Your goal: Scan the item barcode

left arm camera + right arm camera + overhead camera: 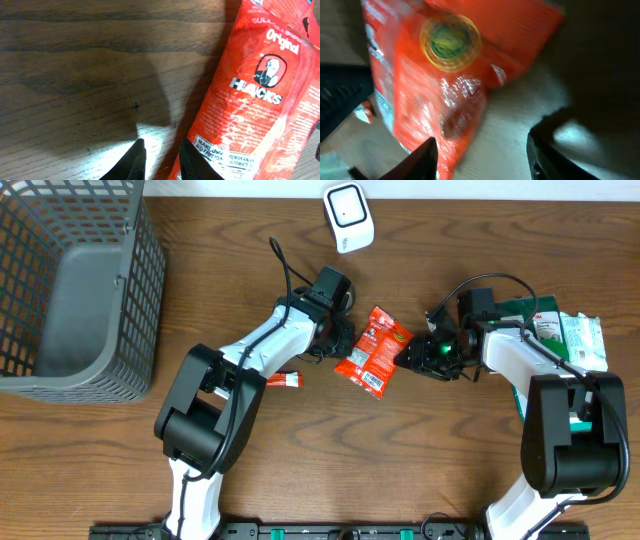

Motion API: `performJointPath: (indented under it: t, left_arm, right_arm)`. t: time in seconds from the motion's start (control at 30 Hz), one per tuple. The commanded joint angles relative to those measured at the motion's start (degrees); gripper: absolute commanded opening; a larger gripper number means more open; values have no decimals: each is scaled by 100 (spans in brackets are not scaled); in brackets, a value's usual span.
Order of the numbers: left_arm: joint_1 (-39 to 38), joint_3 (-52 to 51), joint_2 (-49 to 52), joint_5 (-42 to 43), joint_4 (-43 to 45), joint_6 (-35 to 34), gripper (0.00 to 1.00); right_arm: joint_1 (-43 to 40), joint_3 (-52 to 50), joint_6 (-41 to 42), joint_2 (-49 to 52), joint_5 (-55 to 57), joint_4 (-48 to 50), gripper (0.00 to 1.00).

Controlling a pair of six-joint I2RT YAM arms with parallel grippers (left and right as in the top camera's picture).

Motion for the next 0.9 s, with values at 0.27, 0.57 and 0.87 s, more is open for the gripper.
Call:
performJointPath:
  t: [0.27,0.57,0.87]
  left_arm:
    - [-7,-13,83,-55,-90,17,25]
    - [-13,-13,83,-50,-92,17,25]
    - [-175,-20,83,-35,-243,20,24]
  right_arm:
    - [24,-1429,782,-22,-1119,2610,49]
    - [463,-2293,1453,-22,-1012,4645,45]
    - [636,-2293,1475,-22,-1014,4868,36]
